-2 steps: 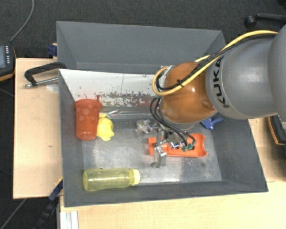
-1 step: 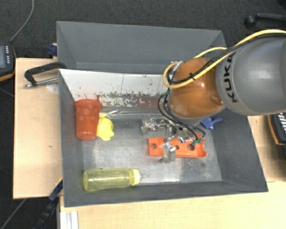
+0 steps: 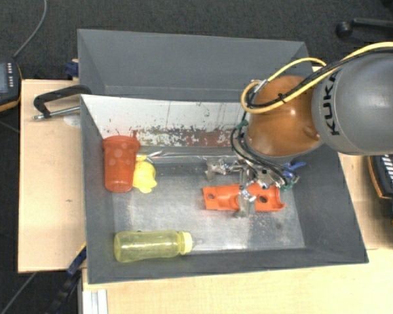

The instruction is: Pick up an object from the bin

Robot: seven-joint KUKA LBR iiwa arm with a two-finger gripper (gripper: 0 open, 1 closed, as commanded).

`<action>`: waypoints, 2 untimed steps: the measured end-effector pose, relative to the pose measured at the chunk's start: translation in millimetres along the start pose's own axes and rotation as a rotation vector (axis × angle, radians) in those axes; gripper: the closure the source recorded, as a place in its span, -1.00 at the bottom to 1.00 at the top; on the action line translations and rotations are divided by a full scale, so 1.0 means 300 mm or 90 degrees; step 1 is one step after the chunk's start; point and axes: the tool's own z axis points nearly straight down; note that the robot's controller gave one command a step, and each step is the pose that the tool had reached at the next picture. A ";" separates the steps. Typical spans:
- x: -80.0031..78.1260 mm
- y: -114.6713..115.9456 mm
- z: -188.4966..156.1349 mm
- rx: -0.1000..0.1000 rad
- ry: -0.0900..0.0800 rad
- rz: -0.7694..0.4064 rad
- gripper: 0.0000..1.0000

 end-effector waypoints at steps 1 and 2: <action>-0.085 -0.074 0.032 -0.003 0.000 -0.055 1.00; -0.085 -0.074 0.032 -0.003 0.000 -0.055 1.00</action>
Offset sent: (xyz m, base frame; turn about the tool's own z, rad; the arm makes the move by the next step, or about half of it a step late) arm 0.0000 0.0000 0.0000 0.0000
